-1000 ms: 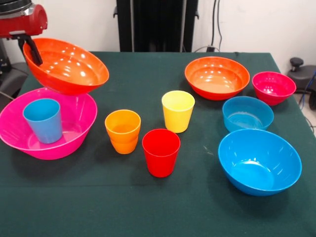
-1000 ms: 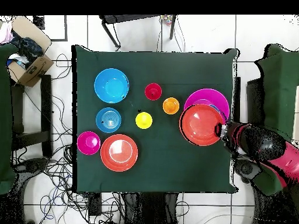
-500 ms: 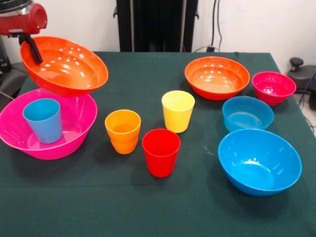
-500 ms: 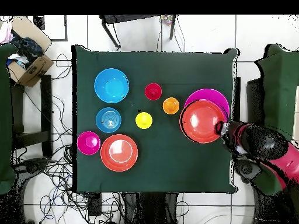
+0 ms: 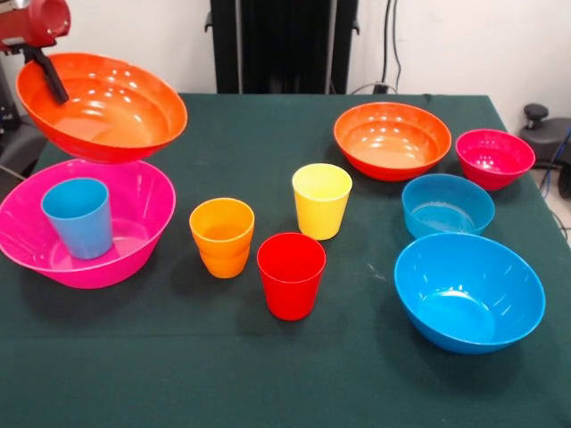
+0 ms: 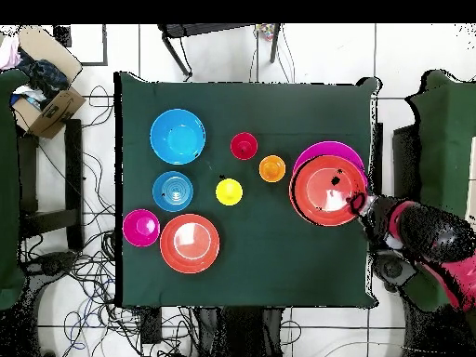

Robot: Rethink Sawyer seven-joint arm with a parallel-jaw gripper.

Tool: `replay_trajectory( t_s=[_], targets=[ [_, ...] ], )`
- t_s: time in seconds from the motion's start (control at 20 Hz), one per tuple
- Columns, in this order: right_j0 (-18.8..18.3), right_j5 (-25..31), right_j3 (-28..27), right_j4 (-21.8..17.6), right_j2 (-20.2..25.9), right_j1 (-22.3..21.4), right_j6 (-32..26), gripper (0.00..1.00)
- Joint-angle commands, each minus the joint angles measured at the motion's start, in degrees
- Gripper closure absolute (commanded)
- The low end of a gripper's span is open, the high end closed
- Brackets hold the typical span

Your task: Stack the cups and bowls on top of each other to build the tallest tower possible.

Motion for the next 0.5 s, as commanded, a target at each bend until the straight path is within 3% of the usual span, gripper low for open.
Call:
replay_trajectory(
  t_s=[0.05,0.5],
  targets=[
    [-1.5,-1.7,5.7,5.6,6.6,2.2,4.5,1.00],
    [-3.5,-3.4,5.9,6.7,8.1,6.7,3.6,1.00]
  ],
)
